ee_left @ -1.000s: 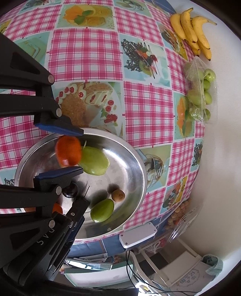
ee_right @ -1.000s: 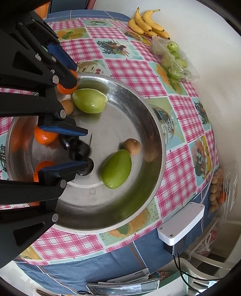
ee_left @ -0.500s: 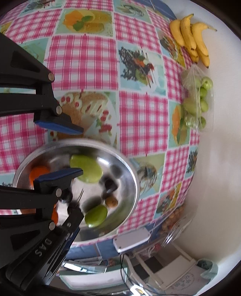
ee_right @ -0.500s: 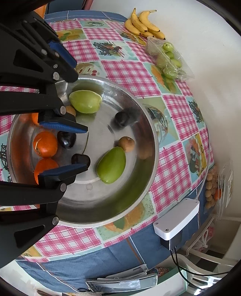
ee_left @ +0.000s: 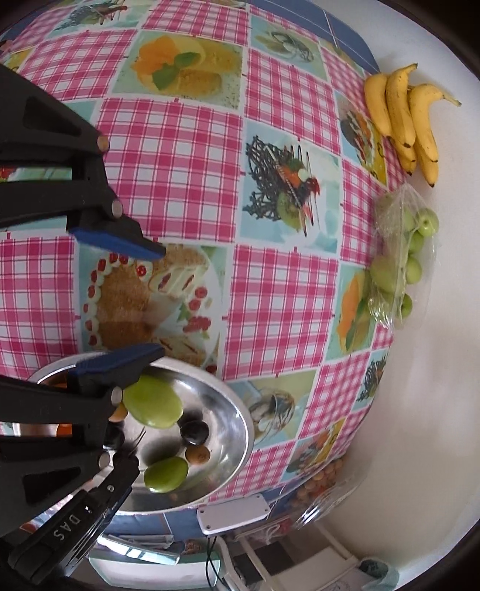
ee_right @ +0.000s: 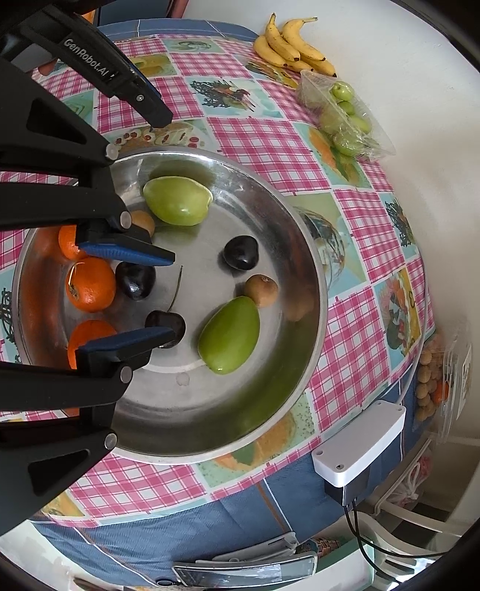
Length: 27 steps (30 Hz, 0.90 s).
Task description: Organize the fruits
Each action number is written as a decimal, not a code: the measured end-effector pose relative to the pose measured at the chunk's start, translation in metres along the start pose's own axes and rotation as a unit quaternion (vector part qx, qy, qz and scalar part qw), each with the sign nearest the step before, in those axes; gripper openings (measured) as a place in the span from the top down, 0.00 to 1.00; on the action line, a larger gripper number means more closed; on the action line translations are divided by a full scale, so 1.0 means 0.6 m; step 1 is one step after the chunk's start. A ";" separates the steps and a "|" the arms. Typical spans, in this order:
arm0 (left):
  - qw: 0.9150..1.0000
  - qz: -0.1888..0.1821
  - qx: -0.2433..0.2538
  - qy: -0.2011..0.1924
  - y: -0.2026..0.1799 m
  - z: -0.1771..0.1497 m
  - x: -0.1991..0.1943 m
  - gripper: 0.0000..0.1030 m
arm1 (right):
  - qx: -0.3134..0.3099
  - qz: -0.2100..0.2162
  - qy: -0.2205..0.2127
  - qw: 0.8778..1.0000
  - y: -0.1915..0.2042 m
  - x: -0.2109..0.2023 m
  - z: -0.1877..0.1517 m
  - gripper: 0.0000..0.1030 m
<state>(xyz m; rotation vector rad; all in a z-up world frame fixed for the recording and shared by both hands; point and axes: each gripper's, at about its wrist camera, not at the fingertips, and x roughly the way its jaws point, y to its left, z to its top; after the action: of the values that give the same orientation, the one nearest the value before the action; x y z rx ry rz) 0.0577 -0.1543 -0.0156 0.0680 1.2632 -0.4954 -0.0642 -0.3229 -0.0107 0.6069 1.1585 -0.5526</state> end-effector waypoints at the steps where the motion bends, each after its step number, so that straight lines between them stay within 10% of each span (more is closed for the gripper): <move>1: 1.000 0.006 -0.001 0.000 0.001 0.000 0.001 0.32 | 0.000 0.000 -0.001 1.000 0.000 0.000 0.000 0.60; 3: 1.000 0.021 -0.002 -0.002 0.003 0.000 0.002 0.24 | 0.000 0.000 -0.004 1.000 0.000 0.000 0.001 0.27; 15: 0.998 0.058 -0.008 -0.012 0.027 0.003 0.008 0.00 | -0.010 0.003 -0.009 1.000 0.004 0.002 0.002 0.18; 27: 0.995 0.098 -0.004 -0.033 0.045 0.005 0.008 0.00 | -0.018 -0.001 -0.030 0.999 0.004 -0.004 0.004 0.05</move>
<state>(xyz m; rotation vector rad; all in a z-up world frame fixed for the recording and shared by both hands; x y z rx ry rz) 0.0723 -0.1326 -0.0249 0.1668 1.1800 -0.3205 -0.0616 -0.3227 -0.0072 0.5550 1.1096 -0.5484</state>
